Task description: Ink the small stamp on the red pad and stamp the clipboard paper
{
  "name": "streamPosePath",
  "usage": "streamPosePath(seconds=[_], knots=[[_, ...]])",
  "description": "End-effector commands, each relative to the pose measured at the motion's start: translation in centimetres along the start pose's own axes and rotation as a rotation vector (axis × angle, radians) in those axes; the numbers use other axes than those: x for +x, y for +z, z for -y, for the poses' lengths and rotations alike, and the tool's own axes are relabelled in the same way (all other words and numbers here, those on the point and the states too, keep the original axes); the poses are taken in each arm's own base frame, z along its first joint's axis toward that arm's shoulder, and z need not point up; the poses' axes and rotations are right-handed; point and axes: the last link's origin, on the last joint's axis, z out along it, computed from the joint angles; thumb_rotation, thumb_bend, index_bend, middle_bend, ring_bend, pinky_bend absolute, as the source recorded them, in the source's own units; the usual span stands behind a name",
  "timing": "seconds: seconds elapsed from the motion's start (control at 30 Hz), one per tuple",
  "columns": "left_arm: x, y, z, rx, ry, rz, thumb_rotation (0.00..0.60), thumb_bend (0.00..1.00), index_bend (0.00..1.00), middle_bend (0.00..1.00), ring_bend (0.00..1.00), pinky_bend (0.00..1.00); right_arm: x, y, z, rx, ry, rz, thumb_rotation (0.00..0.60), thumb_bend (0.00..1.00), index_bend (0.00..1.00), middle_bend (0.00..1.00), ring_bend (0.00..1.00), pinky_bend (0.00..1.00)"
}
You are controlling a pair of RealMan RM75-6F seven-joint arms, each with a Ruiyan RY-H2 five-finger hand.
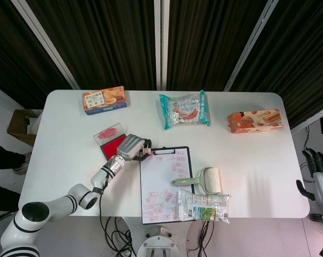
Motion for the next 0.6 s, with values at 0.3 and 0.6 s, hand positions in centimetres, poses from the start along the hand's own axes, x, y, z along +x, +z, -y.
streamPosePath(seconds=[0.3, 0.6], knots=[[0.2, -0.1, 0.3, -0.001, 0.004, -0.001, 0.600, 0.46, 0.68, 0.70, 1.00, 1.00, 0.2, 0.1, 0.3, 0.003, -0.011, -0.003, 0.600, 0.27, 0.00, 0.00, 0.00, 0.00], [2.0, -0.3, -0.1, -0.023, -0.002, -0.046, 0.600, 0.46, 0.68, 0.70, 1.00, 1.00, 0.3, 0.1, 0.4, 0.004, -0.002, -0.010, 0.600, 0.27, 0.00, 0.00, 0.00, 0.00]])
